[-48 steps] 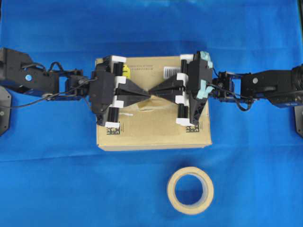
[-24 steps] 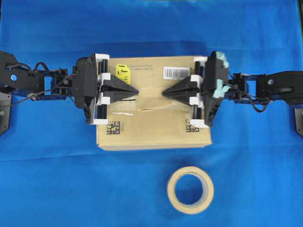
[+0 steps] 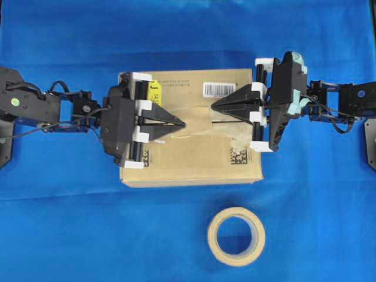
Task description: Apply tape along the seams of the closed cardboard box to seal it securely.
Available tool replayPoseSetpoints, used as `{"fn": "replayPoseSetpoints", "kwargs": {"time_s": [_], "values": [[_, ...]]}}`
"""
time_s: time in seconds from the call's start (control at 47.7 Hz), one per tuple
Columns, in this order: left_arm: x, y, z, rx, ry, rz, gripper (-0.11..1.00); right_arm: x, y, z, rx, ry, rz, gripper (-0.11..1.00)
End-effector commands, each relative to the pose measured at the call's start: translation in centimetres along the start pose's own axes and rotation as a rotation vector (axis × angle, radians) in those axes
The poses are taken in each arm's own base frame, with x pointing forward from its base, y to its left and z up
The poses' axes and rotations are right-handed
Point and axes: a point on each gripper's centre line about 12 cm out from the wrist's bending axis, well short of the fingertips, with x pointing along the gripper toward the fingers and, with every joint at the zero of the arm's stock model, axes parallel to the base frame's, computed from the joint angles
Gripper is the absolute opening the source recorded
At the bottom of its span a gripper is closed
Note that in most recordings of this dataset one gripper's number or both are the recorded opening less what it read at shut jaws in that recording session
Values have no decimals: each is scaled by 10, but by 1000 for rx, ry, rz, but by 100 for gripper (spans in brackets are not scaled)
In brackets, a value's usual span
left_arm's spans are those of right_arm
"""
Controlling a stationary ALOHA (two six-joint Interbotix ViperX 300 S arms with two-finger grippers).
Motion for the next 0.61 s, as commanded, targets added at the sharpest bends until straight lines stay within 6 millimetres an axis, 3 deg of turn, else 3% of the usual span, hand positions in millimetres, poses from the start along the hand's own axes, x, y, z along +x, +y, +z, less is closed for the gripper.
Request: {"fn": "replayPoseSetpoints", "kwargs": {"time_s": [0.0, 0.335, 0.587], "values": [[8, 4, 15, 6, -40, 10, 0, 11, 2, 14, -4, -40, 5, 0], [35, -4, -11, 15, 35, -12, 0, 63, 15, -1, -35, 24, 36, 0], [34, -10, -41, 0, 115, -28, 0, 66, 26, -17, -35, 63, 60, 0]]}}
